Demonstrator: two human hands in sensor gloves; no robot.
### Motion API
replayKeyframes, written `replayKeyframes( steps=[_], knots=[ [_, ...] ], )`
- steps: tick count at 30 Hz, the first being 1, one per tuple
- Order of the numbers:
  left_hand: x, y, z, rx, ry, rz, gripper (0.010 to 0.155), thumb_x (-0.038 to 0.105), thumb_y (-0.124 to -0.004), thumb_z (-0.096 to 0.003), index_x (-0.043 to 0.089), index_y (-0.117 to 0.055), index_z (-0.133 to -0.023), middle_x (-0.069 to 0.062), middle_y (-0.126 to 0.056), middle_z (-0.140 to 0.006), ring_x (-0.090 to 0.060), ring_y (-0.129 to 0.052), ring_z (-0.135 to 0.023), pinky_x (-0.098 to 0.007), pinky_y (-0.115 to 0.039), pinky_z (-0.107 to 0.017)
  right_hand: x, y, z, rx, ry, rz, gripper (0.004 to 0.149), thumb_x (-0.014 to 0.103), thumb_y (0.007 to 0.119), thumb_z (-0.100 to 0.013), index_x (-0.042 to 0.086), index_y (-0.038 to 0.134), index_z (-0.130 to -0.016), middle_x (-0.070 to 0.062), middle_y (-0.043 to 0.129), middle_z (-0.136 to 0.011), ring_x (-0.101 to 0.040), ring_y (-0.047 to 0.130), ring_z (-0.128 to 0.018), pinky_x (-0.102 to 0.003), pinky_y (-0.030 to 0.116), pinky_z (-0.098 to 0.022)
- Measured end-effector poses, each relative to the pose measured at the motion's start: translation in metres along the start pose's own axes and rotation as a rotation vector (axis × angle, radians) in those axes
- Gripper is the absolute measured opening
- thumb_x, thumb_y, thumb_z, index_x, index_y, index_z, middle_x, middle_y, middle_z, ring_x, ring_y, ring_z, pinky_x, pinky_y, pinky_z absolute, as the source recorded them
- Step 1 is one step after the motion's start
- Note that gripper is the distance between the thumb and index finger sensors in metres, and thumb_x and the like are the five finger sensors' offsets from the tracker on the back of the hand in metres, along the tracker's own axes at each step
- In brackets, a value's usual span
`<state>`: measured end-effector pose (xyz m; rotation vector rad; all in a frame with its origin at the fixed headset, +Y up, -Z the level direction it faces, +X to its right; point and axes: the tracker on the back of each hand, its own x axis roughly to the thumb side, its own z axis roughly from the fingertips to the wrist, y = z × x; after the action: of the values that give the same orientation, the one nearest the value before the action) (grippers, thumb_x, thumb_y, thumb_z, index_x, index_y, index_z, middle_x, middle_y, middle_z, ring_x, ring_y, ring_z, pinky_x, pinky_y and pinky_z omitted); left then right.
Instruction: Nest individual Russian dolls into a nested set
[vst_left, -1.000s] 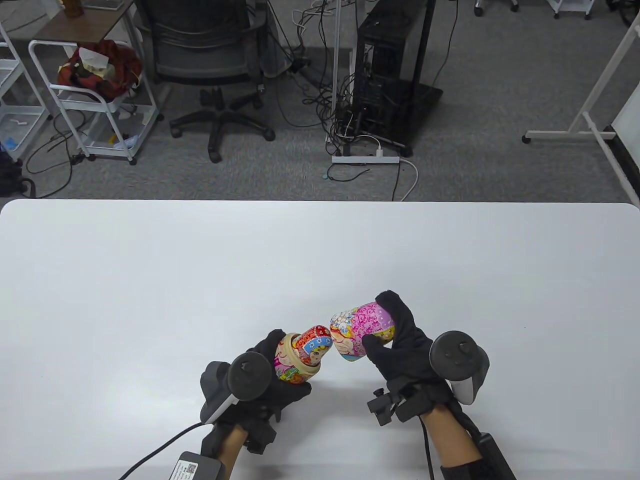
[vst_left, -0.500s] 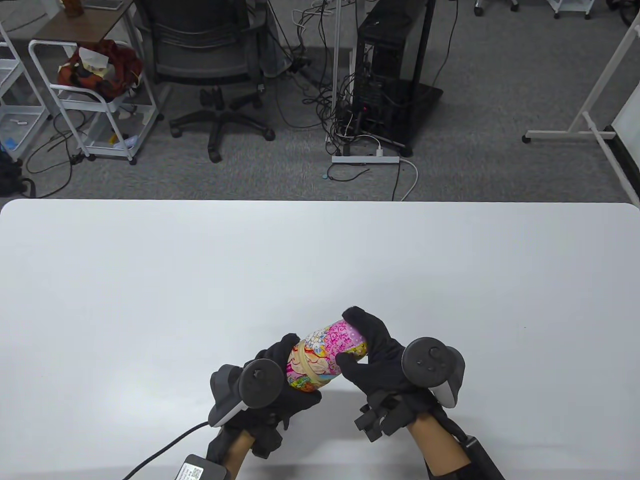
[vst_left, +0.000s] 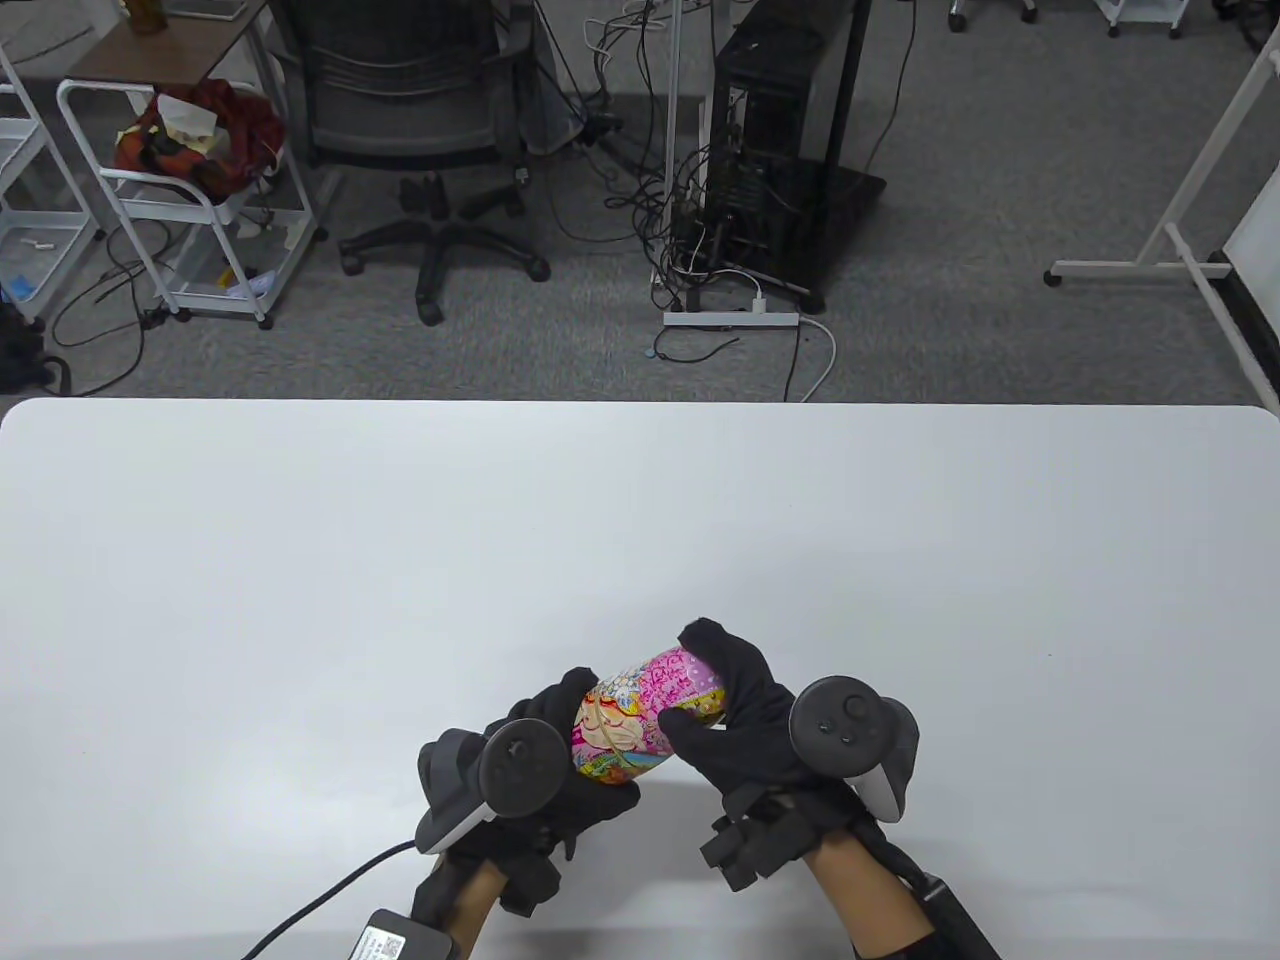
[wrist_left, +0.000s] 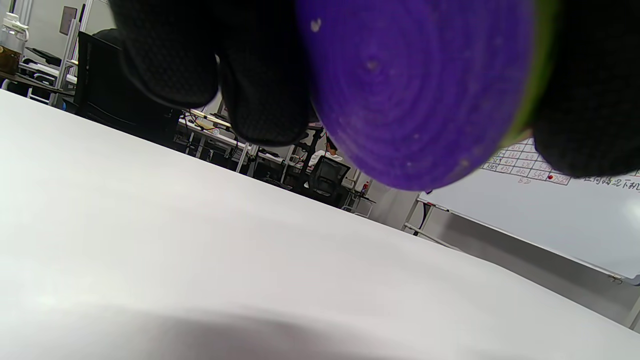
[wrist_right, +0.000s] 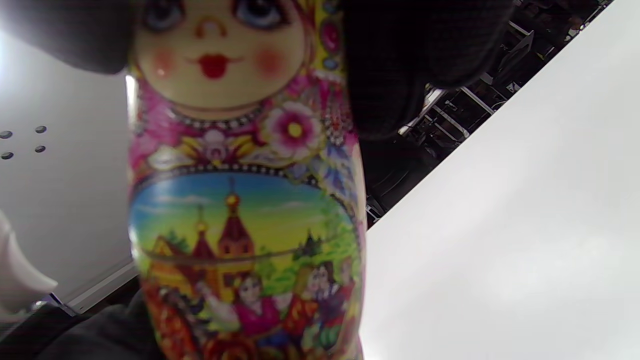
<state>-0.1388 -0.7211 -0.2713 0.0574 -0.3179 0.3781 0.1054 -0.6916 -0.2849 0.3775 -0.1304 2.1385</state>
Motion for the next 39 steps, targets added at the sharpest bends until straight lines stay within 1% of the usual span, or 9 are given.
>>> replayKeyframes(
  steps=[9, 16, 20, 22, 25, 27, 29, 33, 39],
  knots=[
    [0.004, 0.003, 0.003, 0.011, -0.024, -0.052, 0.112, 0.079, -0.093, -0.0251, 0.018, -0.046, -0.107, -0.009, -0.08, -0.098, -0.024, -0.095, -0.073, -0.051, -0.079, -0.062, -0.003, 0.004, -0.001, 0.006, 0.023, -0.012, 0.078, 0.066, 0.075, -0.042, 0.034, 0.036, -0.102, -0.021, 0.057, -0.101, -0.032, 0.093, -0.067, -0.048, 0.079, -0.054],
    [0.011, 0.011, 0.006, 0.065, -0.049, -0.103, 0.112, 0.078, -0.095, -0.0225, 0.017, -0.054, -0.106, -0.012, -0.087, -0.092, -0.025, -0.098, -0.067, -0.052, -0.081, -0.06, -0.009, 0.002, -0.004, 0.006, 0.039, -0.047, 0.074, 0.068, 0.076, -0.039, 0.04, 0.045, -0.101, -0.018, 0.068, -0.099, -0.029, 0.099, -0.062, -0.045, 0.084, -0.05],
    [0.013, 0.009, 0.006, 0.071, -0.073, -0.159, 0.112, 0.078, -0.096, -0.022, 0.014, -0.056, -0.105, -0.013, -0.089, -0.09, -0.026, -0.1, -0.065, -0.053, -0.082, -0.06, -0.014, 0.001, -0.007, 0.072, 0.045, -0.034, 0.074, 0.067, 0.077, -0.039, 0.041, 0.044, -0.101, -0.018, 0.07, -0.099, -0.029, 0.101, -0.061, -0.046, 0.085, -0.049],
    [0.015, 0.011, 0.005, 0.096, -0.083, -0.193, 0.112, 0.078, -0.095, -0.023, 0.014, -0.054, -0.106, -0.012, -0.087, -0.091, -0.026, -0.099, -0.067, -0.052, -0.081, -0.061, -0.014, 0.002, -0.006, 0.074, 0.032, -0.048, 0.076, 0.067, 0.076, -0.04, 0.043, 0.038, -0.101, -0.016, 0.066, -0.102, -0.028, 0.098, -0.066, -0.046, 0.083, -0.053],
    [0.014, 0.013, 0.003, 0.121, -0.077, -0.174, 0.113, 0.077, -0.094, -0.0243, 0.015, -0.049, -0.107, -0.012, -0.083, -0.095, -0.026, -0.096, -0.071, -0.053, -0.079, -0.063, -0.006, 0.007, -0.009, 0.081, 0.006, -0.044, 0.087, 0.067, 0.077, -0.041, 0.043, 0.019, -0.101, -0.009, 0.048, -0.11, -0.033, 0.079, -0.093, -0.053, 0.07, -0.068],
    [0.011, 0.011, -0.001, 0.084, -0.075, -0.149, 0.114, 0.078, -0.092, -0.0255, 0.014, -0.046, -0.107, -0.011, -0.081, -0.096, -0.025, -0.095, -0.072, -0.053, -0.078, -0.064, -0.004, 0.006, -0.016, 0.141, 0.008, -0.076, 0.089, 0.064, 0.078, -0.043, 0.042, 0.014, -0.1, -0.013, 0.045, -0.109, -0.035, 0.083, -0.088, -0.051, 0.072, -0.066],
    [0.008, 0.01, -0.006, 0.059, -0.044, -0.1, 0.115, 0.079, -0.087, -0.0275, 0.016, -0.038, -0.11, -0.009, -0.076, -0.101, -0.022, -0.093, -0.078, -0.051, -0.076, -0.067, 0.004, -0.003, -0.029, 0.069, -0.005, -0.085, 0.09, 0.061, 0.082, -0.043, 0.044, 0.015, -0.1, -0.015, 0.049, -0.108, -0.038, 0.084, -0.085, -0.054, 0.071, -0.065],
    [-0.008, 0.009, -0.016, 0.018, 0.054, 0.066, 0.115, 0.076, -0.082, -0.033, 0.019, -0.02, -0.112, -0.014, -0.054, -0.115, -0.031, -0.074, -0.099, -0.058, -0.062, -0.074, 0.028, -0.016, -0.054, -0.027, 0.065, 0.095, 0.085, 0.061, 0.082, -0.042, 0.046, 0.021, -0.1, -0.012, 0.048, -0.11, -0.037, 0.083, -0.086, -0.053, 0.069, -0.068],
    [-0.028, 0.004, -0.014, -0.01, 0.096, -0.11, 0.112, 0.077, -0.076, -0.0359, 0.02, -0.017, -0.112, -0.019, -0.036, -0.117, -0.041, -0.051, -0.107, -0.071, -0.043, -0.073, 0.049, -0.008, -0.102, -0.085, 0.217, 0.46, 0.086, 0.059, 0.082, -0.044, 0.049, 0.016, -0.1, -0.003, 0.033, -0.115, -0.033, 0.068, -0.099, -0.051, 0.059, -0.077]
  ],
)
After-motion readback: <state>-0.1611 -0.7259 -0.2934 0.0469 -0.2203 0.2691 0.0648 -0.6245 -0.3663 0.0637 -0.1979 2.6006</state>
